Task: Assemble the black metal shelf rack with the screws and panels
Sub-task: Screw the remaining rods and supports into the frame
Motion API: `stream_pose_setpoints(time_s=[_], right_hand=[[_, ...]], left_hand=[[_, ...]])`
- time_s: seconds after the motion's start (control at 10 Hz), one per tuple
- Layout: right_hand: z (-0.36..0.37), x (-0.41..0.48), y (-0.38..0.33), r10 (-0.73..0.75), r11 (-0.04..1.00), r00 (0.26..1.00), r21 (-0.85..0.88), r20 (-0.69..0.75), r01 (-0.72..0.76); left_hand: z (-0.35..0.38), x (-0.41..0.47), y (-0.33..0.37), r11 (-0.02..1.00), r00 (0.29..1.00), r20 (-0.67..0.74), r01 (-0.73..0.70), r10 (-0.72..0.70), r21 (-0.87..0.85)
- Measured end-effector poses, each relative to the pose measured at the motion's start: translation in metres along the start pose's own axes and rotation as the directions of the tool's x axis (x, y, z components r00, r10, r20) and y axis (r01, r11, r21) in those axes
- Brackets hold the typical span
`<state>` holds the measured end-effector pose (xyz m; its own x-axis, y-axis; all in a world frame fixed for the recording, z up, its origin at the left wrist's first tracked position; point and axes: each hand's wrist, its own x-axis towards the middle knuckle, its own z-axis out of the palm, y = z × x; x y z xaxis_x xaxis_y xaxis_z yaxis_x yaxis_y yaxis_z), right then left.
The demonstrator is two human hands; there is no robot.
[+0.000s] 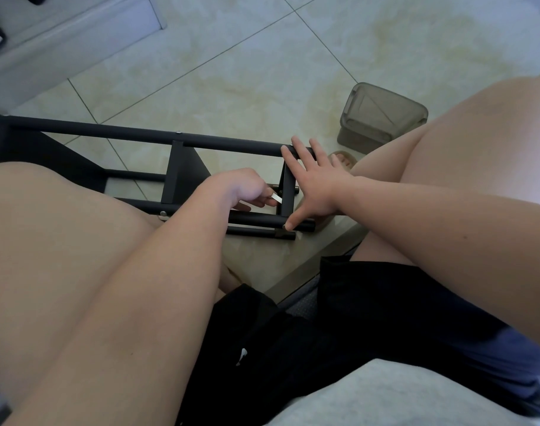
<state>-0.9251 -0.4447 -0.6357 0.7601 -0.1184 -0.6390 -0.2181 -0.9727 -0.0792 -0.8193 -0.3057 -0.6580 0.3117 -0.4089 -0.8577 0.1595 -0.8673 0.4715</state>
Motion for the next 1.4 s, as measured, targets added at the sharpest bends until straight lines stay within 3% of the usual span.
stream_pose_setpoints(time_s=[0.4, 0.9, 1.1, 1.3, 1.4], right_hand=[[0.0, -0.001, -0.001, 0.004, 1.0, 1.0, -0.003, -0.001, -0.004], [-0.001, -0.001, 0.0, 0.004, 1.0, 1.0, -0.002, 0.002, -0.004], [-0.001, -0.002, -0.001, 0.002, 1.0, 1.0, -0.006, 0.003, -0.002], [-0.002, -0.003, -0.002, 0.003, 1.0, 1.0, -0.011, 0.01, -0.003], [-0.003, -0.003, -0.002, 0.003, 1.0, 1.0, -0.005, 0.011, -0.003]], left_hand=[[-0.004, 0.003, -0.014, 0.985, 0.996, 0.034, -0.082, 0.077, 0.152], [-0.005, -0.003, -0.012, 0.894, 0.992, 0.029, -0.125, 0.125, 0.43], [-0.004, -0.007, -0.008, 0.941, 0.996, -0.042, -0.057, 0.075, 0.335], [-0.009, -0.011, -0.005, 0.96, 0.98, -0.155, -0.079, 0.124, 0.268], [-0.006, -0.009, -0.006, 0.975, 0.98, -0.147, -0.107, 0.136, 0.193]])
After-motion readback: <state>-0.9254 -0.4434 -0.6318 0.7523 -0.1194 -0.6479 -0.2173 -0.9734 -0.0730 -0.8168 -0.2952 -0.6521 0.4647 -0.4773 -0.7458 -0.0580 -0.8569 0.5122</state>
